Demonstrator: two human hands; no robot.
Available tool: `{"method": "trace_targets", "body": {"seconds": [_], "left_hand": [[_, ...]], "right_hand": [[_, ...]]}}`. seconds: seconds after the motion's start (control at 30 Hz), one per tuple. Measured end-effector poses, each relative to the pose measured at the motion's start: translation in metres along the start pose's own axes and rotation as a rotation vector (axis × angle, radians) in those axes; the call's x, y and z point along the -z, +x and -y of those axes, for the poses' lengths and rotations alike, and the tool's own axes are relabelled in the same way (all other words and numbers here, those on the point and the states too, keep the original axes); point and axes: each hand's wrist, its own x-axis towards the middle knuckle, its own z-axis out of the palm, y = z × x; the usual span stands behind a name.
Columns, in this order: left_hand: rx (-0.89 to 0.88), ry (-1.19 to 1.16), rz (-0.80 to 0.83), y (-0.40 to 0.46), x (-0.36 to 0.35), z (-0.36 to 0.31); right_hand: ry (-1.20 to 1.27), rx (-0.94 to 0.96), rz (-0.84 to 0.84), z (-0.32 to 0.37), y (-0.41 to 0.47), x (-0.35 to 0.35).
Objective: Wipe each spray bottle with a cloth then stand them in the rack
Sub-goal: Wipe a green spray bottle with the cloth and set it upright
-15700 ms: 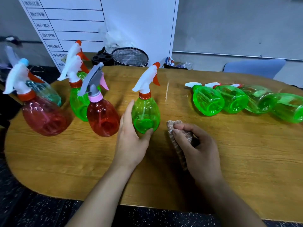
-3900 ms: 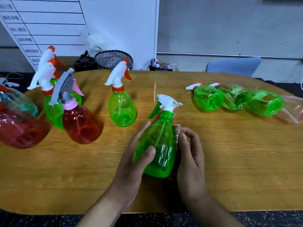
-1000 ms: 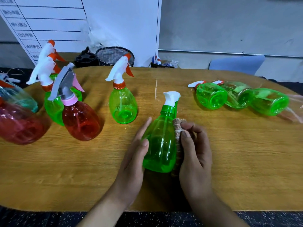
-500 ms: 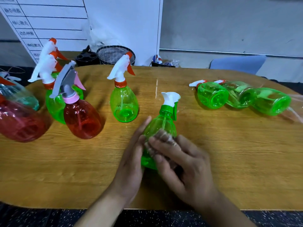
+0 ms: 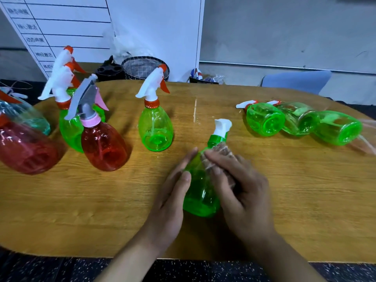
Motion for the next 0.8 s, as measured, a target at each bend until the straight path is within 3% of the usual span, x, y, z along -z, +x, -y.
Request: {"method": "trace_targets", "body": {"seconds": [0.23, 0.43, 0.53, 0.7, 0.8], "left_hand": [[0.050, -0.205, -0.010, 0.002, 0.002, -0.006], [0.023, -0.061, 0.015, 0.001, 0.001, 0.004], [0.013, -0.083, 0.039, 0.001, 0.001, 0.005], [0.031, -0.108, -0.036, 0.004, 0.003, 0.002], [0.074, -0.249, -0.049, 0.004, 0.002, -0.004]], "right_hand": [[-0.105, 0.294, 0.191, 0.010, -0.021, -0.004], [0.016, -0.005, -0.119, 0.001, 0.003, 0.005], [0.071, -0.066, -0.092, -0.005, 0.005, -0.004], [-0.068, 0.194, 0.129, 0.007, -0.015, -0.001], [-0.169, 0.384, 0.199, 0.009, -0.024, -0.009]]}}
